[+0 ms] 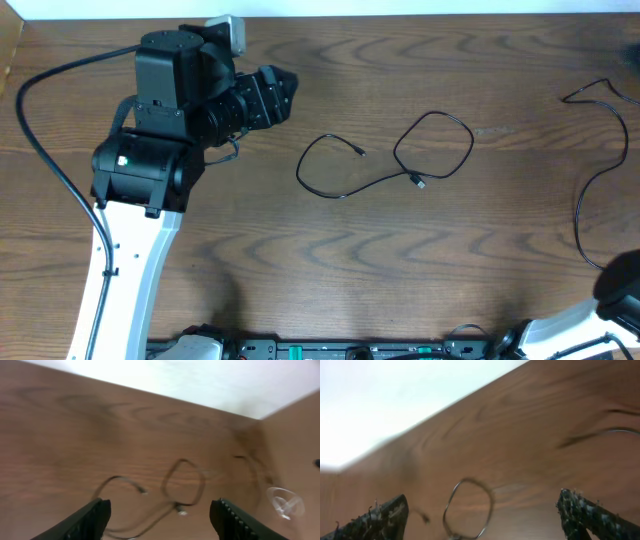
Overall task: Untangle cables
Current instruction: 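Return the right gripper to the black cable at center, then grasp the black cable with the right gripper near its connector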
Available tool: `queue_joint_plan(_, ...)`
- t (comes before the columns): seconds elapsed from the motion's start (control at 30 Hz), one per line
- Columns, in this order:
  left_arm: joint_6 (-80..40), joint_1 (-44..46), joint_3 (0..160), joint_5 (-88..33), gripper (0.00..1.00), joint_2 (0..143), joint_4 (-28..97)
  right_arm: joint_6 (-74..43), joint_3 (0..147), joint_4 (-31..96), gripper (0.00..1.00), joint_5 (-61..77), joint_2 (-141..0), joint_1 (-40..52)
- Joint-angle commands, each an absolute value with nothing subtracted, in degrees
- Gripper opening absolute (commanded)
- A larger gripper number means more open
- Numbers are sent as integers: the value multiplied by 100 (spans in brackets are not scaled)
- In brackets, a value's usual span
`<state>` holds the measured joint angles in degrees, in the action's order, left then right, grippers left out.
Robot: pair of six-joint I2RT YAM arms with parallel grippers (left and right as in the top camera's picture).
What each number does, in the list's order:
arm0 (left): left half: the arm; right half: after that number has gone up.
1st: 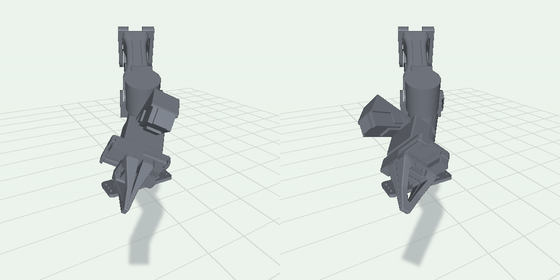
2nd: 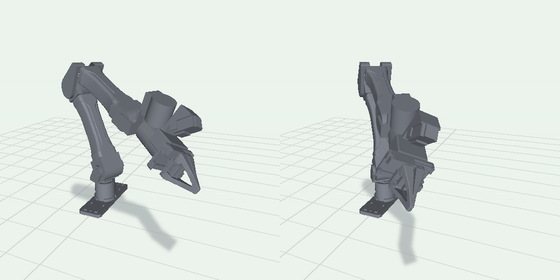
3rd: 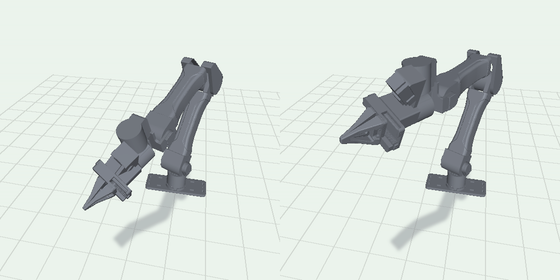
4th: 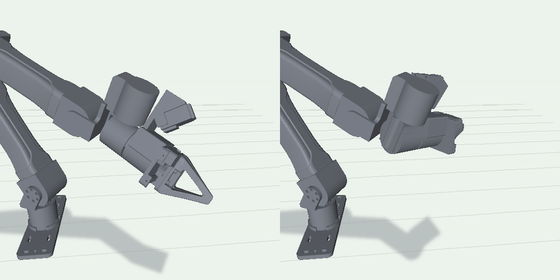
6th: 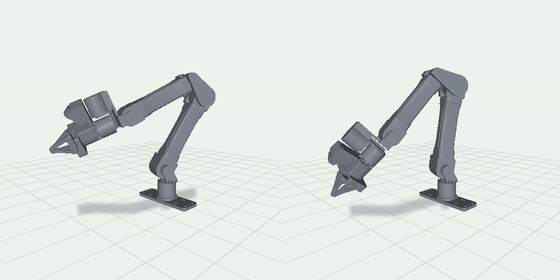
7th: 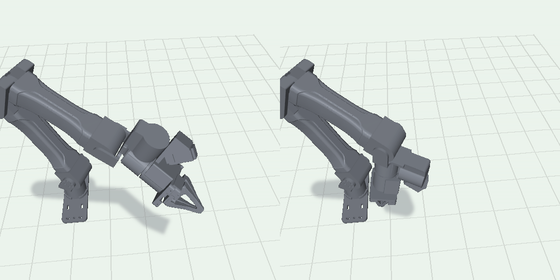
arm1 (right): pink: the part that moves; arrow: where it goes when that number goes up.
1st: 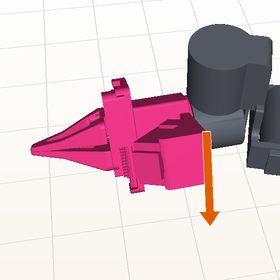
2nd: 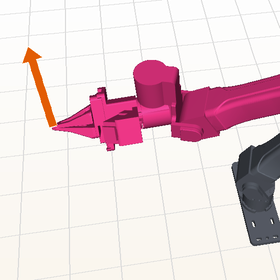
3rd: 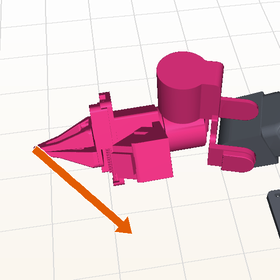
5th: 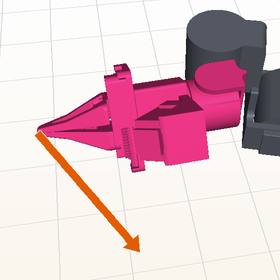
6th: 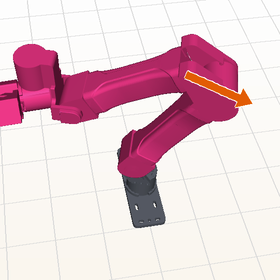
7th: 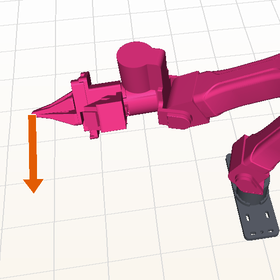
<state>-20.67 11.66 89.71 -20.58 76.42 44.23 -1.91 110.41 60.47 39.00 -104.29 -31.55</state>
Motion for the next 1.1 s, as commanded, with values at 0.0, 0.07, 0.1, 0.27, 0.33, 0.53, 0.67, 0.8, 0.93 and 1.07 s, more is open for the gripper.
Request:
queue_joint_plan(0.0,-1892,871,9030,-1321,70,7675,4735,403,11034,6267,92,3339,-10396,-2128)
queue_joint_plan(0.07,-1883,644,9028,-1321,71,7675,4936,548,11034,6438,92,2818,-10481,-1529)
queue_joint_plan(0.1,-1883,574,9028,-1321,71,7675,4991,609,11034,6517,92,2670,-10516,-1306)
queue_joint_plan(0.27,-1883,228,9028,-1321,71,7675,5260,1028,11032,6899,92,1833,-10831,-196)
queue_joint_plan(0.33,-1865,191,9024,-1321,71,7675,5325,1533,11032,7116,92,1787,-11002,154)
queue_joint_plan(0.53,-1780,193,9024,-1321,72,7675,5356,2493,11032,7634,87,1535,-11754,1013)
queue_joint_plan(0.67,-1780,193,9024,-1319,72,7675,5358,2493,11030,7747,77,1271,-12206,1487)
queue_joint_plan(0.8,-1780,193,9024,-1319,72,7675,5363,2488,10916,7738,73,1140,-12416,1798)
queue_joint_plan(0.93,-1780,193,9024,-1319,72,7675,5363,2298,10521,7358,72,908,-12442,2034)
queue_joint_plan(1.07,-1780,193,9024,-1321,72,7675,5363,2051,9937,6678,69,541,-12442,2235)
